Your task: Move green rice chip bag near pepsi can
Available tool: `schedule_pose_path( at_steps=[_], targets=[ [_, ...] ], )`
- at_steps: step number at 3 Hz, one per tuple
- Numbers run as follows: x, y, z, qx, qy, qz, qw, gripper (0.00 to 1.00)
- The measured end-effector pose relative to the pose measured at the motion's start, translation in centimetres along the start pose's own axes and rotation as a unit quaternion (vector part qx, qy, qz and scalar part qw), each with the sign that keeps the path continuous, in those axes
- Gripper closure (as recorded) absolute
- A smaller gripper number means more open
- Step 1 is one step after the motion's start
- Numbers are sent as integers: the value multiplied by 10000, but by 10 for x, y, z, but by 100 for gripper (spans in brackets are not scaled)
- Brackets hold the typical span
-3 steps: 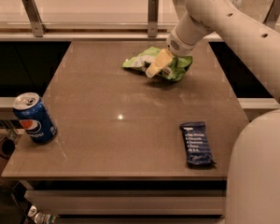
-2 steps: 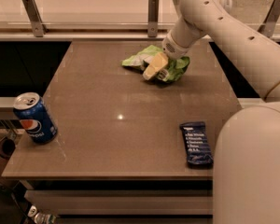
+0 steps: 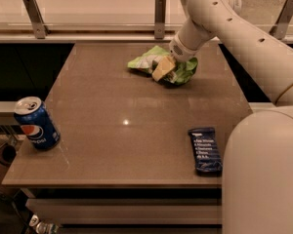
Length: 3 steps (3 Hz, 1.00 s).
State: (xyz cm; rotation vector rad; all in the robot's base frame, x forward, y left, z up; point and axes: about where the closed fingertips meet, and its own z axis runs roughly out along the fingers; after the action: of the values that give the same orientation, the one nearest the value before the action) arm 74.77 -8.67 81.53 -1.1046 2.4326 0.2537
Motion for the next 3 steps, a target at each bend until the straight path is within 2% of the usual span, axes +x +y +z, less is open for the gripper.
schedule_pose_path(
  at_steps=[1,2,3],
  targets=[
    [-3,0,-5,0,0,0,10000,87],
    [-3,0,-6,-1,1,0,10000,100],
    [-3,0,-6,-2,1,0,10000,100]
  ],
)
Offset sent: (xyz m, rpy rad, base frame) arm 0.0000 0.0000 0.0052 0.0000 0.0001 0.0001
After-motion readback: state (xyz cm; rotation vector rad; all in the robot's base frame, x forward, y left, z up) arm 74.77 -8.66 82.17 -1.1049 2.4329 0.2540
